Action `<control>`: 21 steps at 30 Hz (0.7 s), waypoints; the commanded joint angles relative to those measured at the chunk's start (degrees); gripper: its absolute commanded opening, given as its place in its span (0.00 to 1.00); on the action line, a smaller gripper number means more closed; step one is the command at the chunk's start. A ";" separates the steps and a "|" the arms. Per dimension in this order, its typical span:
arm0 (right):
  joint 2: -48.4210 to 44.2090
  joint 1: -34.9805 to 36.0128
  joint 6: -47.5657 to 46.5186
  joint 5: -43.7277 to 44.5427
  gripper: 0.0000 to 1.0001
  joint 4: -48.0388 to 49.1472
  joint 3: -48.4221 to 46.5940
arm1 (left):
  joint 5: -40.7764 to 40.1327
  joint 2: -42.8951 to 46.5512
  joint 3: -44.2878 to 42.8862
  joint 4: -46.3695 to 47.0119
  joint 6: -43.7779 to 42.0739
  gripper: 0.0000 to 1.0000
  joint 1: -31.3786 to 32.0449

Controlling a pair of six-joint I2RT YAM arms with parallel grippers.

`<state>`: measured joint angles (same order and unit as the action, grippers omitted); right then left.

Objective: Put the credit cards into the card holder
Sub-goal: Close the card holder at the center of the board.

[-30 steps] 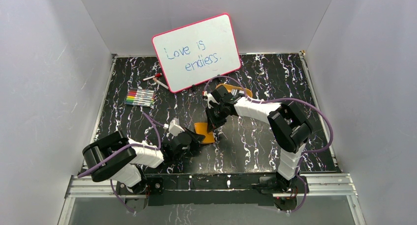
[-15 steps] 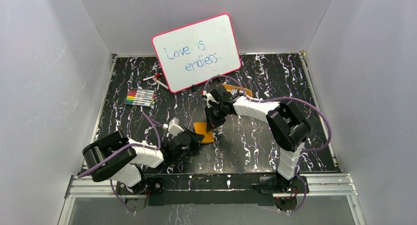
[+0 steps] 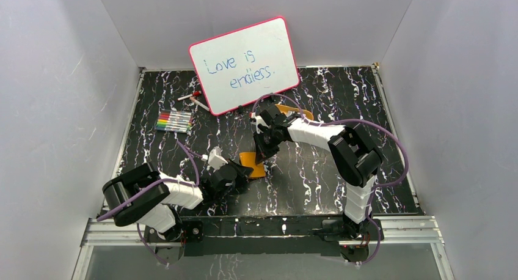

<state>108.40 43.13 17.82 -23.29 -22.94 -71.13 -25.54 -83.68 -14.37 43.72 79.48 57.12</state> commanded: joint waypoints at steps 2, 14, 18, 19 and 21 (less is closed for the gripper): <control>4.54 3.34 0.36 -0.78 0.00 1.83 -0.47 | -1.24 -2.01 2.14 -10.41 -4.40 0.00 -0.08; 1.67 3.77 1.95 2.25 0.09 2.01 -1.02 | -1.97 -1.09 2.17 -12.23 -3.85 0.00 -0.02; -3.64 2.80 3.63 2.89 0.43 2.13 -1.28 | -3.09 1.47 1.87 -16.50 -3.06 0.06 -0.03; -4.60 2.71 3.93 3.03 0.47 1.95 -1.41 | -3.33 2.23 1.81 -17.29 -2.87 0.14 -0.07; -6.19 2.66 4.33 3.19 0.54 1.34 -1.83 | -3.83 3.63 1.40 -19.36 -2.56 0.28 -0.03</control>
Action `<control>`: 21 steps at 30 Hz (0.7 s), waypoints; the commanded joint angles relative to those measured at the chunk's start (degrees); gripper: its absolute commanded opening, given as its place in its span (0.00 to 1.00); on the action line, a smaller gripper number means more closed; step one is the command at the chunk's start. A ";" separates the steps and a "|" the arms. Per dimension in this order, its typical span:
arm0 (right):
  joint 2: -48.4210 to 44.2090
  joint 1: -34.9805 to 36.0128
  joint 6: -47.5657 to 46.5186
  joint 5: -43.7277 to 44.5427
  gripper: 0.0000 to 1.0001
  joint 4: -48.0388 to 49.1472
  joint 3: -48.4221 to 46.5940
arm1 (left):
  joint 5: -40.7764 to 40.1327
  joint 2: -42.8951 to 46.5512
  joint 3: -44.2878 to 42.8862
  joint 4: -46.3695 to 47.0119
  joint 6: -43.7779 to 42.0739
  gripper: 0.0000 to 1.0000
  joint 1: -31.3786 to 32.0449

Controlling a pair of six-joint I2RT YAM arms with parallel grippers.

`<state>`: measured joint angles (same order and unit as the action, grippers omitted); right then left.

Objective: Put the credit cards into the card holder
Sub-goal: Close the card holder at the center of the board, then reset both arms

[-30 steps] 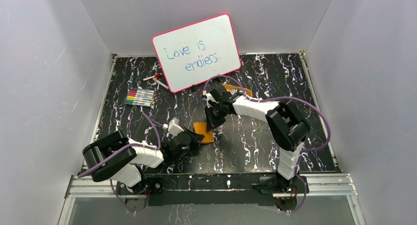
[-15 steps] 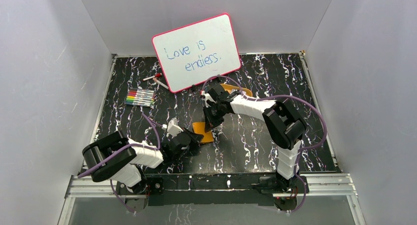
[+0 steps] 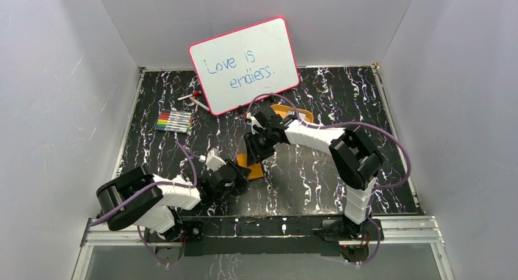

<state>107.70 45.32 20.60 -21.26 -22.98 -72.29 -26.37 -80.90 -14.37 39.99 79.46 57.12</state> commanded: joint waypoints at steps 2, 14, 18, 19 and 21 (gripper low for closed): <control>-7.22 0.47 2.08 1.72 0.58 0.66 -0.91 | -3.21 2.12 0.70 -18.23 -2.21 0.41 -0.08; -27.33 -0.40 5.35 14.78 0.80 0.68 8.04 | -6.02 23.56 -5.92 -46.87 -2.69 0.91 0.10; -38.94 -0.41 7.34 20.65 0.80 8.16 18.07 | -3.54 32.62 -8.39 -52.39 -9.76 0.91 0.00; -42.76 -0.39 7.34 20.65 0.80 8.16 21.54 | -3.25 34.69 -9.04 -53.14 -12.03 0.91 -0.07; -51.11 -0.40 7.34 20.65 0.80 8.16 27.90 | -4.04 38.48 -10.42 -54.12 -16.93 0.91 -0.07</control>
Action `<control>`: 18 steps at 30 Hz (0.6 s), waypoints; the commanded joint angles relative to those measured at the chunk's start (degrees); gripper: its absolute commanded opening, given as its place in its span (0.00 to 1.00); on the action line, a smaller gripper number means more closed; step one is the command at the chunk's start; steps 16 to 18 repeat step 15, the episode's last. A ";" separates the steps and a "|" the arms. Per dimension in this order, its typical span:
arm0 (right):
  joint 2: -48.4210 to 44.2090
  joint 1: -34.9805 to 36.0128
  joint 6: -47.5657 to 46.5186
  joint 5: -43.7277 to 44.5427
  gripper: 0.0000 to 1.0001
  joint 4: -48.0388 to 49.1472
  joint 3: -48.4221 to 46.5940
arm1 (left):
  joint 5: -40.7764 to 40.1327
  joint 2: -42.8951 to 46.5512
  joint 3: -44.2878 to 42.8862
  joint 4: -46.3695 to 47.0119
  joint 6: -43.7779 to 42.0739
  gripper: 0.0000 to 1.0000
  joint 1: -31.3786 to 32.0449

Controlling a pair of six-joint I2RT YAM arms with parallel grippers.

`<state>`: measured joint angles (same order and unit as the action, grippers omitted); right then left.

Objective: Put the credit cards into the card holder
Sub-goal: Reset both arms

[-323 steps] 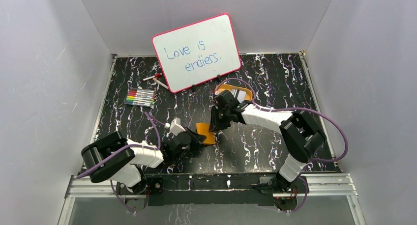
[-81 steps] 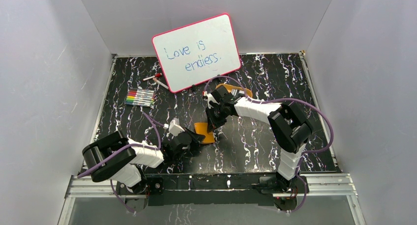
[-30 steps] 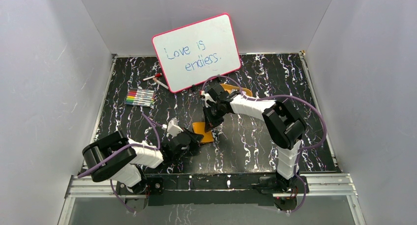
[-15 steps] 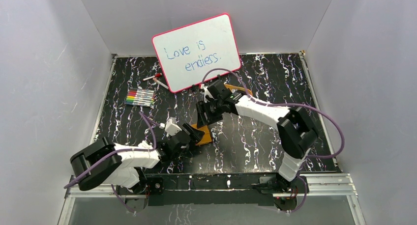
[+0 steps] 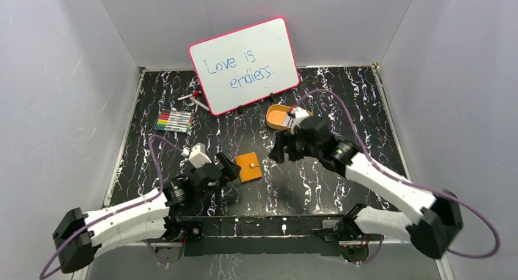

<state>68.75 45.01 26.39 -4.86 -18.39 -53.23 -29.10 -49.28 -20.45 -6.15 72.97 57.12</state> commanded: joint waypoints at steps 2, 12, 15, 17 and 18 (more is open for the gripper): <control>-16.99 -0.05 1.55 4.25 0.80 3.57 12.03 | -4.23 9.33 -6.53 -10.94 -11.95 0.92 -0.21; -20.92 -0.07 1.55 4.25 0.80 3.57 10.34 | -11.25 4.60 -19.55 -20.03 -15.13 0.95 -0.33; -21.82 -0.09 1.55 4.25 0.80 3.57 10.46 | -10.37 5.38 -20.01 -18.88 -18.65 0.95 -0.24; -21.82 -0.09 1.55 4.25 0.80 3.57 10.46 | -10.37 5.38 -20.01 -18.88 -18.65 0.95 -0.24; -21.82 -0.09 1.55 4.25 0.80 3.57 10.46 | -10.37 5.38 -20.01 -18.88 -18.65 0.95 -0.24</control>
